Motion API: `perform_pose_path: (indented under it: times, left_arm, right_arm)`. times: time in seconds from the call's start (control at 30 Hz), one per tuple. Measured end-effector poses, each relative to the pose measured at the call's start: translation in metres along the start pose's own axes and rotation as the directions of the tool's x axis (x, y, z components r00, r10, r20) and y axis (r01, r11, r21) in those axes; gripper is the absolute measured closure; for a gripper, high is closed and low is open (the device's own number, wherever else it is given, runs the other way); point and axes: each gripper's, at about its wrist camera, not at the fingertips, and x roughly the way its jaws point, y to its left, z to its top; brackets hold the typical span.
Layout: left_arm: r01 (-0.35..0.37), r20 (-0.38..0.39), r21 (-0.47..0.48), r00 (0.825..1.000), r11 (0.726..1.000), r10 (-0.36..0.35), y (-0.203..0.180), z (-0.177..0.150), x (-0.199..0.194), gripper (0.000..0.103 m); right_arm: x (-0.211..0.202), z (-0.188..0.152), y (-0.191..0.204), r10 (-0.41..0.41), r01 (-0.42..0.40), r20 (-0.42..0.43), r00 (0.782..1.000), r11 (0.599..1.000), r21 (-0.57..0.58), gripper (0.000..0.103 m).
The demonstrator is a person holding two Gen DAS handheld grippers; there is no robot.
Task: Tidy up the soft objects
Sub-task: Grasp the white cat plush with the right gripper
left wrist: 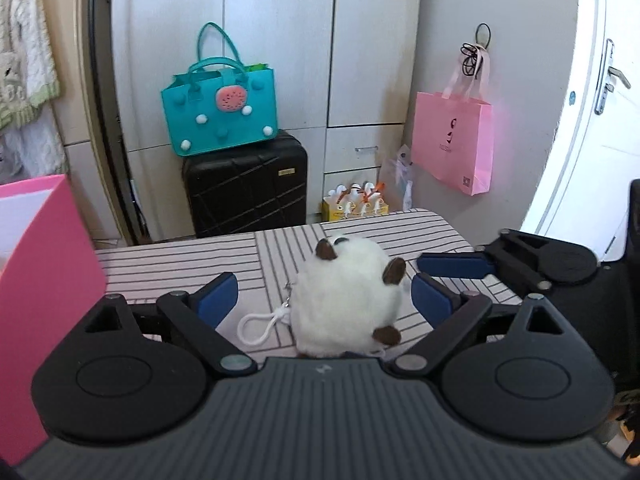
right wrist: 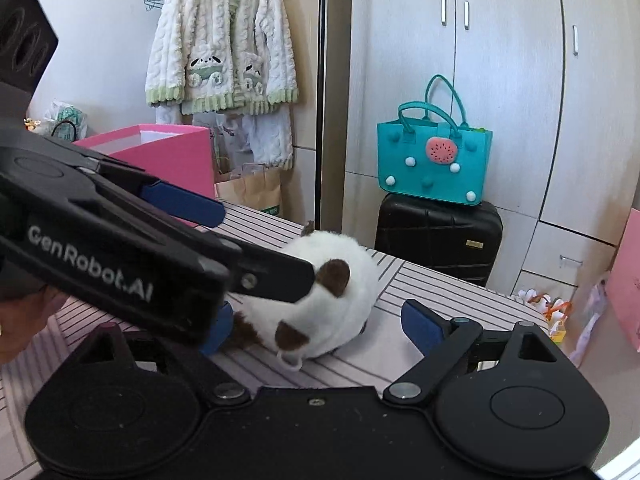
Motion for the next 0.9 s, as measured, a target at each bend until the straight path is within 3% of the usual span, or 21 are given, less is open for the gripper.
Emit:
perform_pose_path:
  times: [0.27,0.4,0.57,0.9]
  left_arm:
    - [0.061,-0.034,-0.023,0.998,0.998,-0.061,0.002,0.009,0.017,0.011]
    - [0.075,-0.064,-0.047,0.995,0.996,-0.078,0.004,0.011,0.026,0.013]
    - [0.068,-0.083,-0.063,0.994,0.996,-0.073,0.004,0.006,0.035,0.039]
    - [0.097,-0.109,-0.141,0.988,0.985,-0.112,0.012,-0.001,0.031,0.047]
  right_arm:
    - [0.023,0.001,0.000,0.030,-0.029,-0.072,0.997,0.999,0.015,0.010]
    - [0.025,0.003,-0.002,0.053,-0.050,-0.071,0.996,0.997,0.051,0.017]
    - [0.027,0.003,-0.001,0.053,-0.049,-0.065,0.996,0.996,0.071,0.030]
    - [0.016,0.003,0.009,0.032,-0.027,-0.065,0.997,0.996,0.085,0.035]
